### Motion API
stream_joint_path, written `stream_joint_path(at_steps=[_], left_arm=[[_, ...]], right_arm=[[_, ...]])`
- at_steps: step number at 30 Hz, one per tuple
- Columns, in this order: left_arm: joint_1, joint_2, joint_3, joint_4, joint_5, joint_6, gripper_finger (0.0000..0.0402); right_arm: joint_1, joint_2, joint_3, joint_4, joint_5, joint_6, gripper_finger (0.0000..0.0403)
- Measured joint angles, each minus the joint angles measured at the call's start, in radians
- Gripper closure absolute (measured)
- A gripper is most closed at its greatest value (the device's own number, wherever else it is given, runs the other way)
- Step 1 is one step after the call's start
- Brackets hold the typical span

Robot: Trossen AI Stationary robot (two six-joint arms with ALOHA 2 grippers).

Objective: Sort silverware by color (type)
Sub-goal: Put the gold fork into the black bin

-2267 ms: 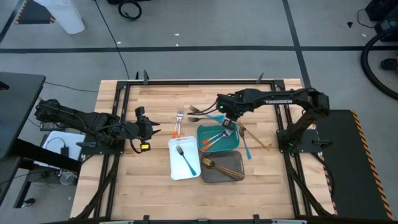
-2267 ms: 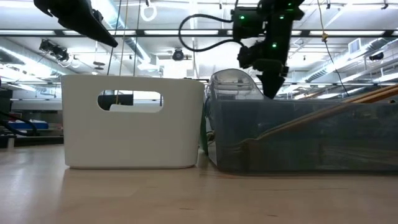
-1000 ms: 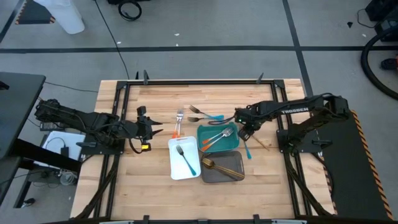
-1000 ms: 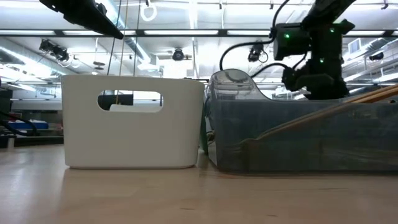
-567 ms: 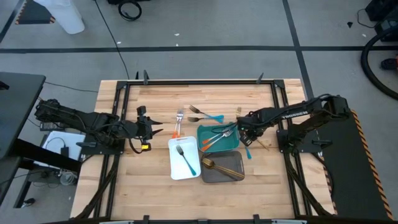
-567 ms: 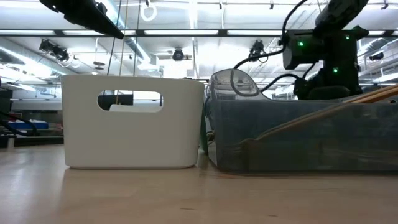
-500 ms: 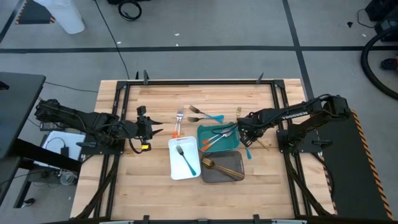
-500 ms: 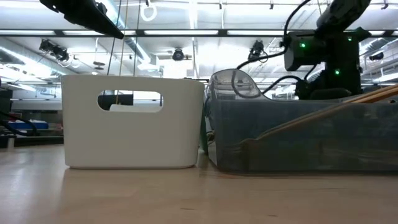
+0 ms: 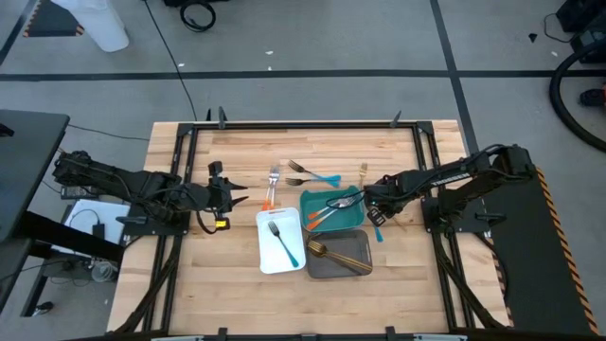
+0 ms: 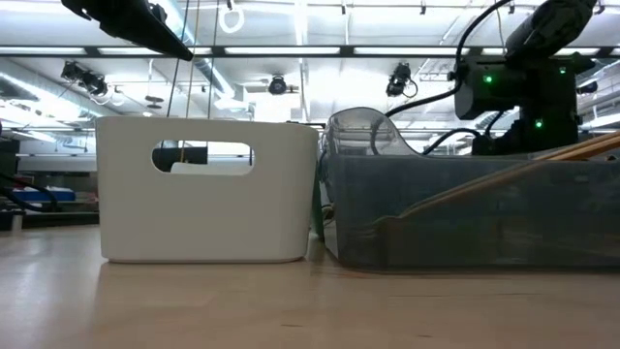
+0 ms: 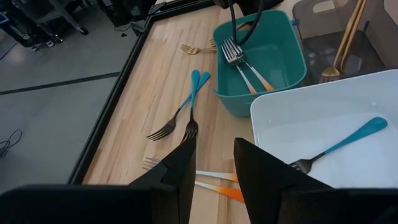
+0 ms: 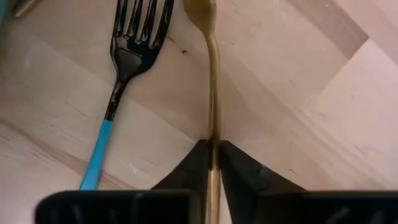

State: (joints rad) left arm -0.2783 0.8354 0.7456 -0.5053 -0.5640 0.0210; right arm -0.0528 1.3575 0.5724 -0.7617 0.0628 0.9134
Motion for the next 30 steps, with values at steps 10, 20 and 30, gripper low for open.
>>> stream_joint_path(at_steps=[10,20,30], left_arm=[[0.0,0.0,0.0,0.0,0.0,0.002,0.0283],[0.0,0.0,0.0,0.0,0.0,-0.009,0.0283],[0.0,0.0,0.0,0.005,0.0,-0.009,0.0283]], right_arm=[[-0.001,-0.032,0.074,-0.104,0.039,0.031,0.0379],[0.023,-0.07,0.254,-0.247,0.119,0.008,0.0375],[0.108,-0.066,0.445,-0.25,0.18,-0.105,0.0375]])
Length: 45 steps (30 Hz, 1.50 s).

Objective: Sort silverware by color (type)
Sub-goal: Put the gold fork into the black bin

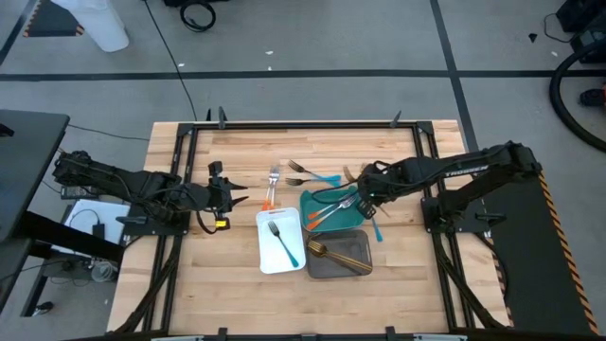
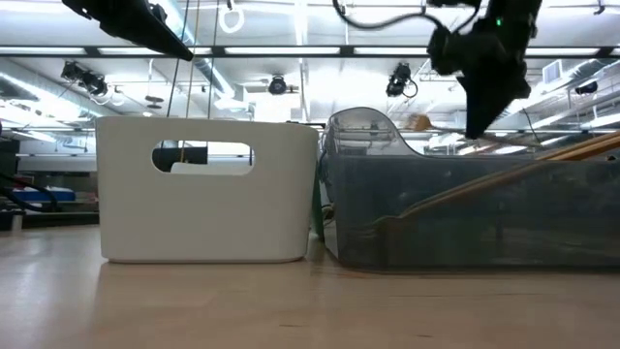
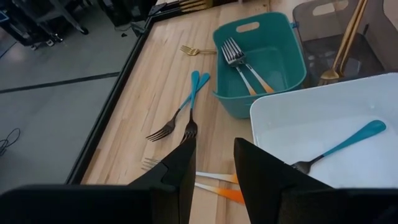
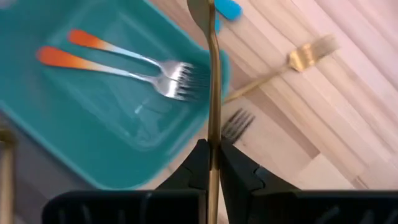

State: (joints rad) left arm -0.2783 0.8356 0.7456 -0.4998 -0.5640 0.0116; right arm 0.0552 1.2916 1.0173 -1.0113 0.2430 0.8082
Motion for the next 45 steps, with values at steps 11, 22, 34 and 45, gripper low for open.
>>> stream_joint_path(at_steps=[11,22,34,45], left_arm=[[0.0,0.0,0.0,0.012,0.0,0.0,0.0283],[0.0,0.0,0.0,0.011,0.0,-0.031,0.0283],[0.0,0.0,0.0,0.008,0.0,-0.054,0.0283],[0.0,0.0,0.0,0.009,0.0,-0.053,0.0283]], right_arm=[[0.082,0.214,0.242,-0.13,-0.063,-0.038,0.0375],[0.156,0.453,0.502,-0.217,-0.25,-0.079,0.0375],[0.21,0.607,0.626,-0.227,-0.539,-0.094,0.0375],[0.217,0.65,0.625,-0.223,-0.686,-0.112,0.0374]])
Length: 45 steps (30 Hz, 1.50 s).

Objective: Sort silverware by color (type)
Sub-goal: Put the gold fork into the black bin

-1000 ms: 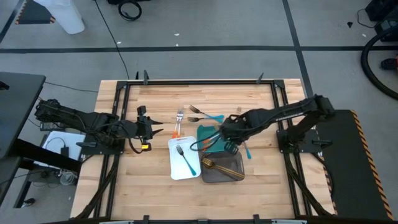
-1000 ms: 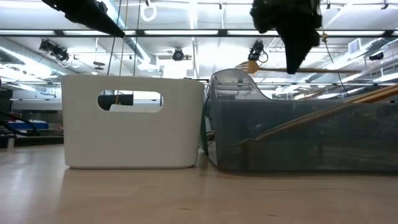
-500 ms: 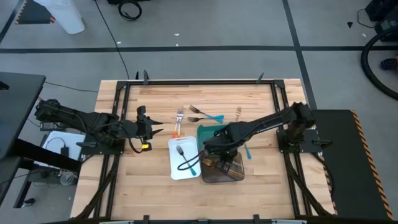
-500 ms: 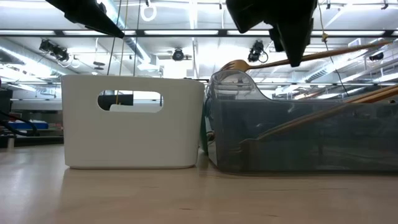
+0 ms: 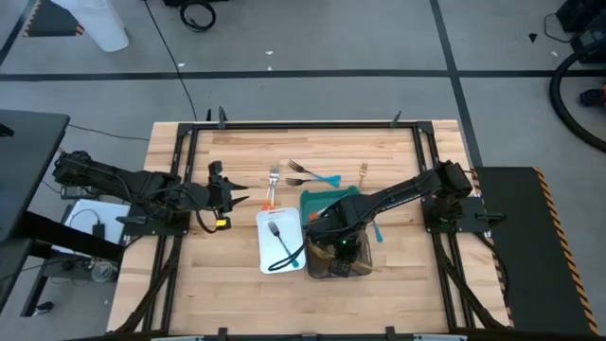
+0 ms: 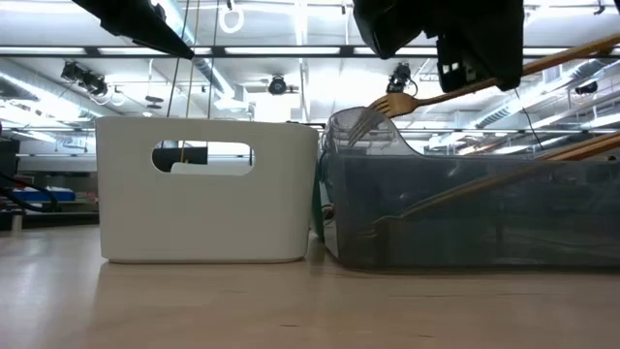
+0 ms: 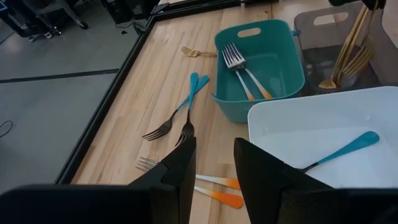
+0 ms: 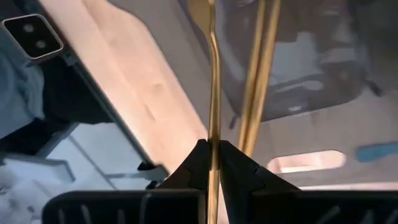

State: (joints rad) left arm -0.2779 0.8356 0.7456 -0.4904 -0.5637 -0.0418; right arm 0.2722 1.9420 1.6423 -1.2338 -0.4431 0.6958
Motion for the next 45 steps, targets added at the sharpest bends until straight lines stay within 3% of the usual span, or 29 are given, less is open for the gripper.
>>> stream_joint_path(at_steps=[17,38,45], left_arm=[[0.0,0.0,0.0,-0.006,0.0,0.002,0.0283],[0.0,0.0,0.0,-0.018,0.0,-0.004,0.0283],[-0.001,0.0,0.0,-0.019,0.0,-0.007,0.0283]], right_arm=[[-0.072,0.071,0.005,0.003,-0.037,-0.035,0.0374],[-0.079,0.126,0.004,0.033,-0.023,-0.094,0.0374],[-0.079,0.133,0.004,0.036,-0.022,-0.093,0.0337]])
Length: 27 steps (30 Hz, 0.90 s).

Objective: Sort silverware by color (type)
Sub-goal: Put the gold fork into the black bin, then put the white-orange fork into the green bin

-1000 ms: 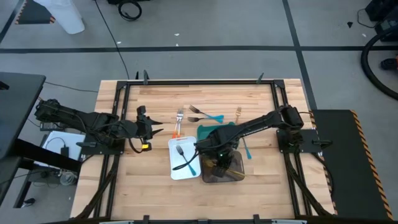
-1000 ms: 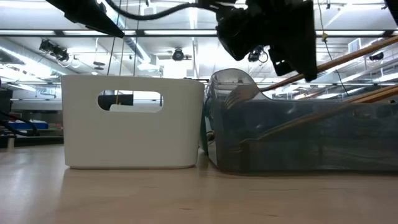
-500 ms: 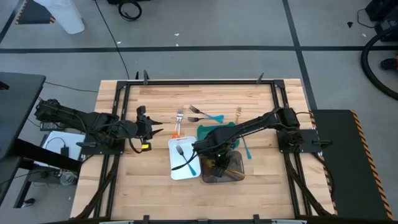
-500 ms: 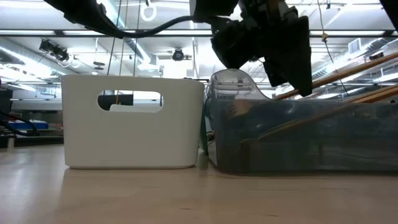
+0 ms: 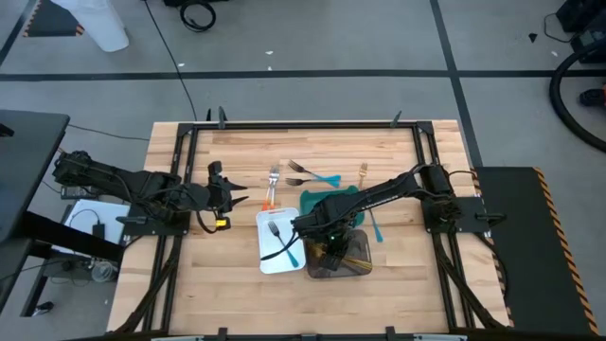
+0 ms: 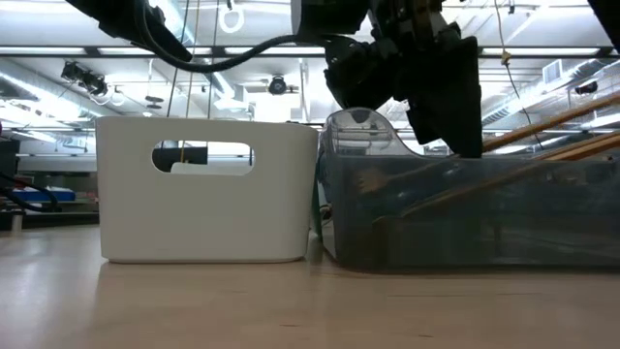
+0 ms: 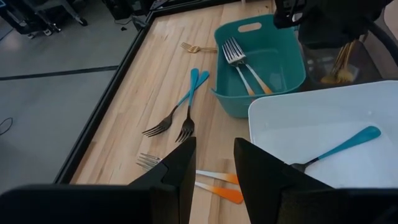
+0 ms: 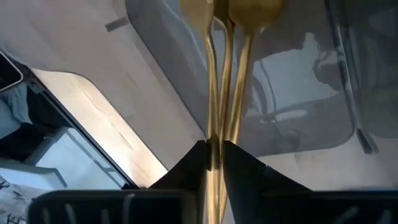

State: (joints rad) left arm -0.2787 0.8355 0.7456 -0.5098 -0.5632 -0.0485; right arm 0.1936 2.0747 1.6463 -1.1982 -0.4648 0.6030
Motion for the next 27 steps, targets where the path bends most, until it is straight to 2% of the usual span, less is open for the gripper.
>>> stream_joint_path(at_steps=[6,14,27], left_arm=[[0.0,0.0,0.0,-0.002,0.0,-0.001,0.0283],[0.0,0.0,0.0,-0.001,0.0,-0.002,0.0283],[0.0,0.0,0.0,-0.004,0.0,-0.019,0.0283]], right_arm=[[0.0,0.0,0.0,-0.014,-0.016,0.004,0.0309],[-0.001,-0.023,0.0,-0.074,-0.021,-0.005,0.0307],[-0.003,-0.076,0.001,-0.249,0.13,-0.012,0.0309]])
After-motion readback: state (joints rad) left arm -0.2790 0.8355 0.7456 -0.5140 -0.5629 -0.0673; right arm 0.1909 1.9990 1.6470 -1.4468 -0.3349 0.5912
